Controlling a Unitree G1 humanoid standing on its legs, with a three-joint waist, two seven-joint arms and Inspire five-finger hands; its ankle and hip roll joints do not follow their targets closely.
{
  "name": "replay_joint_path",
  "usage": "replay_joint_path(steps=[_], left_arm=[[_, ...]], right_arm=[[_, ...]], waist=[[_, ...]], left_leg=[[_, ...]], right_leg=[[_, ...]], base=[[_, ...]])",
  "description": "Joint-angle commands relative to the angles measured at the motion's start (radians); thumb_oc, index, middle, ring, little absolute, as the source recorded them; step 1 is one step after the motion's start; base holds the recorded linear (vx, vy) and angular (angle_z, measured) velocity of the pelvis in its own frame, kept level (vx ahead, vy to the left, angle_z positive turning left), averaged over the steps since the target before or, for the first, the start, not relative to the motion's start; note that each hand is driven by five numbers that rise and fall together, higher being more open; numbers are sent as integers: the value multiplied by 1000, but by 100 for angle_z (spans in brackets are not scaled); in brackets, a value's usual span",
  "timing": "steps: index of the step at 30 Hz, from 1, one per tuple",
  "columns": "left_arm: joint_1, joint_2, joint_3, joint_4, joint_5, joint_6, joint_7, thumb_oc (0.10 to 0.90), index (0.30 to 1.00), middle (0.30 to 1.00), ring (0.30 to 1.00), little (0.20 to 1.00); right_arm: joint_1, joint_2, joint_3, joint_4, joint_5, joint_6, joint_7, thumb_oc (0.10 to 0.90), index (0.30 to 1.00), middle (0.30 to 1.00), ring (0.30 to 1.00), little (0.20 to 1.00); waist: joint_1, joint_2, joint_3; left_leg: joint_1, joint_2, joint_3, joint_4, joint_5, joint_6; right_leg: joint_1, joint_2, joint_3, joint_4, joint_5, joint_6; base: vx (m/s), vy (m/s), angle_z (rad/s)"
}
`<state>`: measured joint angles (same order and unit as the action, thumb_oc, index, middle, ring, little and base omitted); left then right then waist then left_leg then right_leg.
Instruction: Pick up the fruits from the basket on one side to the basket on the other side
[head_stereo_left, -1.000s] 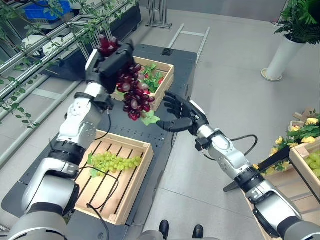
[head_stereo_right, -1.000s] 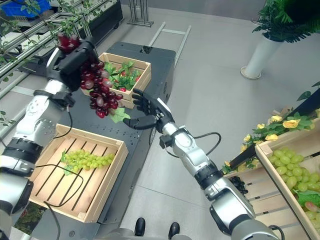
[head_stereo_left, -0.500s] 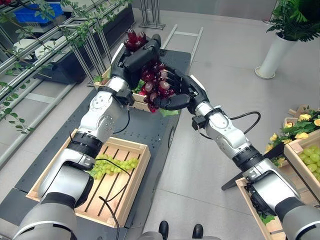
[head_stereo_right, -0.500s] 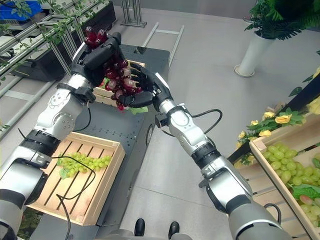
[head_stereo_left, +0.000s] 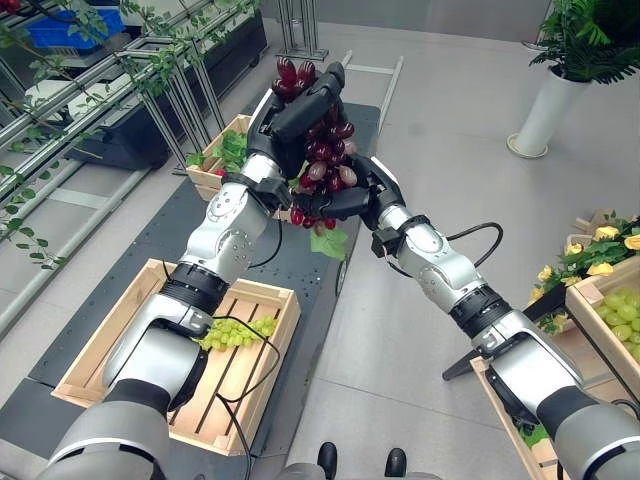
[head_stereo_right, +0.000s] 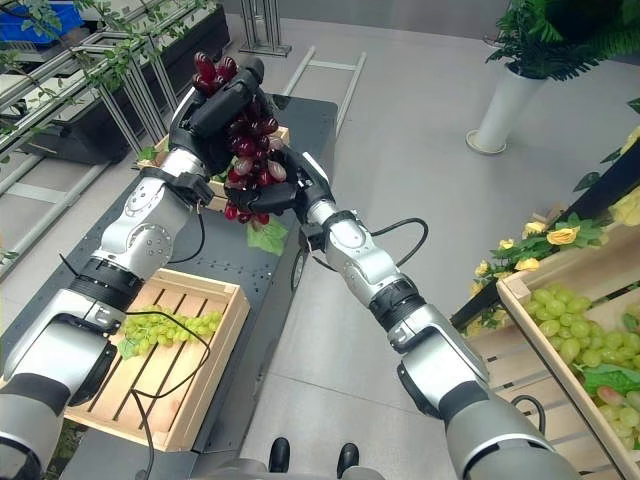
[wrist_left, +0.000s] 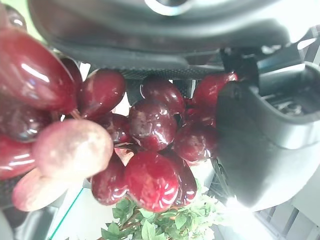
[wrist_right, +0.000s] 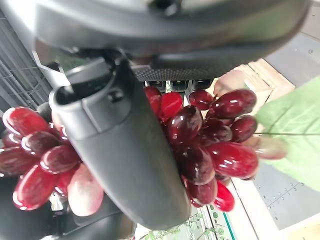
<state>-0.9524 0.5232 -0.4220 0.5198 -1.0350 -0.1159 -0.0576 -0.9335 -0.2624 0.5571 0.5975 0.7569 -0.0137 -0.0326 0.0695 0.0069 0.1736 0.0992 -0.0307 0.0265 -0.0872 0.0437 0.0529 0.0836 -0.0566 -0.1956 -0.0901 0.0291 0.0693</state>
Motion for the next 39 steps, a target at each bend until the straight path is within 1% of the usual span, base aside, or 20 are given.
replay_joint_path(steps=[1, 5, 6, 7, 10, 16, 19, 24, 25, 26, 27, 33, 34, 37, 39], left_arm=[[-218, -50, -18, 11, -32, -106, -4, 400, 300, 300, 300, 300], [-208, -54, -20, 0, -25, -92, -1, 400, 300, 300, 300, 300], [-207, -55, -20, 2, -28, -91, -2, 400, 300, 300, 300, 300], [-202, -55, -17, 9, -34, -93, -8, 400, 300, 300, 300, 300], [-193, -58, -10, 17, -35, -96, -11, 400, 300, 300, 300, 300], [-197, -48, -18, 27, 6, -90, 22, 400, 300, 300, 300, 300], [-193, -41, -14, 52, 6, -83, 40, 400, 300, 300, 300, 300], [-186, -30, -8, 104, -11, -82, 36, 400, 300, 300, 300, 300], [-182, -25, -7, 117, -8, -64, 35, 560, 540, 540, 540, 540], [-182, -25, -7, 119, -8, -62, 34, 709, 764, 764, 764, 764], [-178, -20, -6, 131, -9, -44, 32, 800, 900, 900, 900, 900], [-175, 10, -3, 187, 14, -41, 56, 800, 900, 900, 900, 900], [-176, 21, -5, 206, 46, -39, 66, 800, 900, 900, 900, 900], [-166, 48, -9, 231, 79, -11, 76, 800, 900, 900, 900, 900], [-161, 67, -8, 252, 72, 1, 78, 800, 900, 900, 900, 900]], right_arm=[[-99, 58, -1, 55, 78, -124, 2, 800, 900, 900, 900, 900], [-105, 70, -15, 24, 134, -174, 45, 800, 900, 900, 900, 900], [-105, 71, -17, 21, 141, -181, 55, 745, 818, 818, 818, 818], [-106, 75, -20, 15, 152, -195, 73, 400, 300, 300, 300, 300], [-103, 77, -29, 9, 184, -219, 107, 400, 300, 300, 300, 300], [-90, 67, -51, 16, 217, -254, 109, 400, 300, 300, 300, 300], [-79, 70, -65, 17, 239, -263, 102, 400, 300, 300, 300, 300], [-73, 65, -73, 28, 241, -271, 99, 400, 300, 300, 300, 300], [-68, 64, -77, 31, 249, -274, 98, 400, 300, 300, 300, 300], [-67, 64, -77, 31, 250, -274, 99, 400, 300, 300, 300, 300], [-62, 65, -81, 35, 250, -276, 95, 400, 300, 300, 300, 300], [-55, 61, -84, 52, 254, -271, 101, 400, 300, 300, 300, 300], [-48, 60, -83, 55, 244, -274, 99, 400, 300, 300, 300, 300], [-28, 48, -84, 47, 240, -273, 89, 400, 300, 300, 300, 300], [-18, 38, -87, 46, 239, -273, 84, 400, 300, 300, 300, 300]], waist=[[3, 16, -220], [5, 15, -218], [5, 15, -218], [6, 16, -219], [7, 17, -221], [5, 19, -224], [2, 21, -221], [0, 25, -216], [-1, 27, -215], [-1, 27, -214], [-2, 28, -214], [-4, 31, -213], [-7, 31, -212], [-11, 33, -209], [-15, 34, -206]], left_leg=[[-23, -30, -40, 0, -64, -41], [-21, -30, -44, 0, -66, -40], [-21, -30, -44, 0, -66, -40], [-20, -30, -44, 0, -65, -40], [-18, -29, -46, 0, -65, -40], [-17, -28, -44, 0, -66, -42], [-16, -28, -43, 0, -66, -42], [-14, -28, -42, 0, -68, -41], [-13, -28, -41, 0, -68, -41], [-13, -28, -41, 0, -68, -41], [-12, -28, -40, 0, -68, -41], [-11, -27, -36, 0, -66, -42], [-11, -26, -34, 0, -66, -42], [-12, -25, -31, 0, -66, -42], [-11, -24, -27, 0, -66, -42]], right_leg=[[8, 23, -14, 3, -19, -35], [9, 23, -15, 3, -20, -35], [10, 23, -15, 3, -20, -35], [11, 22, -16, 3, -20, -35], [13, 21, -16, 3, -22, -34], [14, 21, -17, 3, -22, -31], [14, 21, -15, 3, -22, -30], [15, 19, -15, 3, -23, -30], [16, 20, -14, 3, -22, -30], [16, 20, -14, 3, -22, -30], [17, 20, -13, 3, -22, -29], [17, 19, -11, 3, -22, -29], [16, 19, -10, 3, -21, -29], [14, 20, -5, 3, -21, -28], [14, 20, -3, 3, -20, -28]], base=[[0, 0, 0], [0, 0, 0], [0, 0, 0], [0, 0, 0], [0, 0, 0], [0, 0, 0], [0, 0, 0], [0, 0, 0], [0, 0, 0], [0, 0, 0], [0, 0, 0], [0, 0, 0], [0, 0, 0], [0, 0, 0], [0, 0, 0]])
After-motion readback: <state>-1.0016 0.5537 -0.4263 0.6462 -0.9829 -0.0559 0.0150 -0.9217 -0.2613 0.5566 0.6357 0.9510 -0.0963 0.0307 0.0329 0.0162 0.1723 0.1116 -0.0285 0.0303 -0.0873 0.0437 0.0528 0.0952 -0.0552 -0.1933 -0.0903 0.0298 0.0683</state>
